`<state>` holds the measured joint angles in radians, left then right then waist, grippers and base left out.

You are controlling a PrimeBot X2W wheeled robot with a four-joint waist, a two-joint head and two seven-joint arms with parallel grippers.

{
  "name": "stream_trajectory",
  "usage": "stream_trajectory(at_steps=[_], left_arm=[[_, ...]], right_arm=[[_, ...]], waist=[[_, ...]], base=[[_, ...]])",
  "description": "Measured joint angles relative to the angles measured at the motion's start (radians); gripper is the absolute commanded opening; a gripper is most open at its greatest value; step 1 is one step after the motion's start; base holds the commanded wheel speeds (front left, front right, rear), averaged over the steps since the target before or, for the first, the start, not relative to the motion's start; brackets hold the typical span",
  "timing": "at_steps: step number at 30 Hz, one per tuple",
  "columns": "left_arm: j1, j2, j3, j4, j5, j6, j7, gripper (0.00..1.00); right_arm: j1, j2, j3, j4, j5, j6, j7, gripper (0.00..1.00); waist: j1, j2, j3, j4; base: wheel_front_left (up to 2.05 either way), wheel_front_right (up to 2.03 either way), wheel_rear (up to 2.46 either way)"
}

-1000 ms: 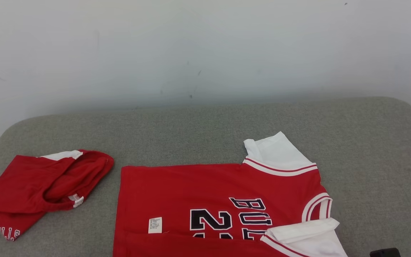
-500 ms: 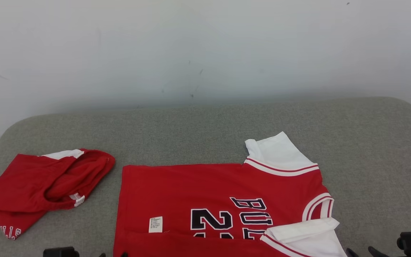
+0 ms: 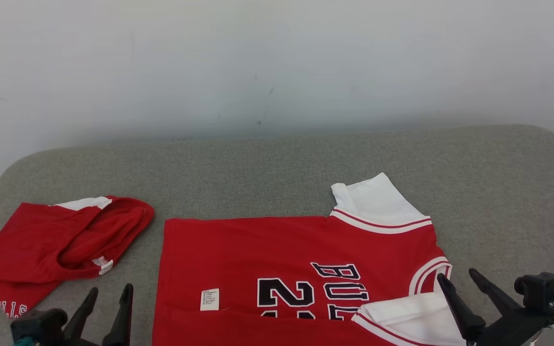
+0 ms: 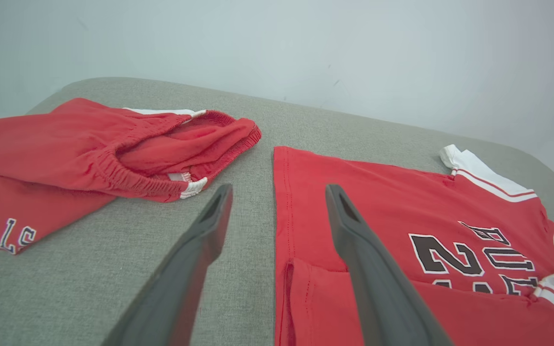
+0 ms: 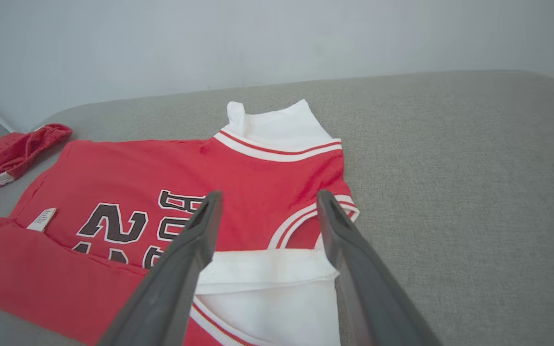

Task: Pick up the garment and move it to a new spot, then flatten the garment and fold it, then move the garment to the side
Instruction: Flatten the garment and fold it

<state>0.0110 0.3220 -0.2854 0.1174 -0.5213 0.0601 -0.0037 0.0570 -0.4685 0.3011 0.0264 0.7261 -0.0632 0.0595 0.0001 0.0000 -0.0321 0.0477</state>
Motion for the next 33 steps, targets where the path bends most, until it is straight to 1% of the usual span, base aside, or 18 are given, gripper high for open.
stream_trajectory(at_steps=[2, 5, 8, 11, 16, 19, 24, 27, 29, 33], left_arm=[[0.000, -0.005, 0.006, -0.001, 0.008, 0.012, -0.024, 1.00], [0.001, -0.008, 0.012, -0.001, 0.018, 0.021, -0.052, 1.00], [0.002, -0.010, 0.022, -0.003, 0.027, 0.029, -0.082, 1.00], [0.006, -0.016, 0.044, -0.023, 0.048, 0.038, -0.117, 1.00], [0.009, -0.035, 0.053, -0.023, 0.063, 0.047, -0.150, 1.00], [0.014, -0.048, 0.055, -0.016, 0.070, 0.054, -0.165, 1.00], [0.025, -0.064, 0.050, -0.011, 0.082, 0.054, -0.173, 1.00], [0.021, -0.061, 0.042, -0.002, 0.085, 0.054, -0.172, 1.00], [0.011, -0.057, 0.034, 0.007, 0.089, 0.053, -0.164, 1.00], [-0.049, -0.031, 0.022, 0.037, 0.091, 0.026, -0.143, 1.00]], right_arm=[[-0.016, 0.009, 0.002, -0.001, -0.022, -0.007, -0.029, 1.00], [-0.032, 0.021, 0.000, -0.001, -0.054, -0.009, -0.074, 1.00], [-0.051, 0.022, -0.010, 0.001, -0.094, -0.025, -0.125, 1.00], [-0.060, 0.039, -0.020, 0.005, -0.112, -0.031, -0.174, 1.00], [-0.066, 0.067, 0.006, 0.022, -0.170, -0.037, -0.228, 1.00], [-0.067, 0.080, 0.000, 0.035, -0.185, -0.043, -0.264, 1.00], [-0.069, 0.080, -0.012, 0.063, -0.203, -0.044, -0.277, 1.00], [-0.073, 0.081, -0.015, 0.071, -0.211, -0.044, -0.280, 1.00], [-0.082, 0.081, -0.015, 0.079, -0.219, -0.051, -0.281, 1.00], [-0.099, 0.089, -0.003, 0.085, -0.237, -0.051, -0.286, 1.00]], waist=[[0.0000, 0.0000, 0.003, 0.000], [0.0000, 0.0000, 0.007, 0.001], [0.0000, 0.0000, 0.010, 0.003], [0.0000, 0.0000, 0.011, 0.006], [0.0000, 0.0000, 0.015, 0.008], [0.0000, 0.0000, 0.017, 0.009], [0.0000, 0.0000, 0.020, 0.011], [0.0000, 0.0000, 0.021, 0.011], [0.0000, 0.0000, 0.023, 0.011], [0.0000, 0.0000, 0.032, 0.007]], base=[[0.00, 0.00, 0.00], [0.00, 0.00, 0.00], [0.00, 0.00, 0.00], [0.00, 0.00, 0.00], [0.00, 0.00, 0.00], [0.00, 0.00, 0.00], [0.00, 0.00, 0.00], [0.00, 0.00, 0.00], [0.00, 0.00, 0.00], [0.00, 0.00, 0.00]])
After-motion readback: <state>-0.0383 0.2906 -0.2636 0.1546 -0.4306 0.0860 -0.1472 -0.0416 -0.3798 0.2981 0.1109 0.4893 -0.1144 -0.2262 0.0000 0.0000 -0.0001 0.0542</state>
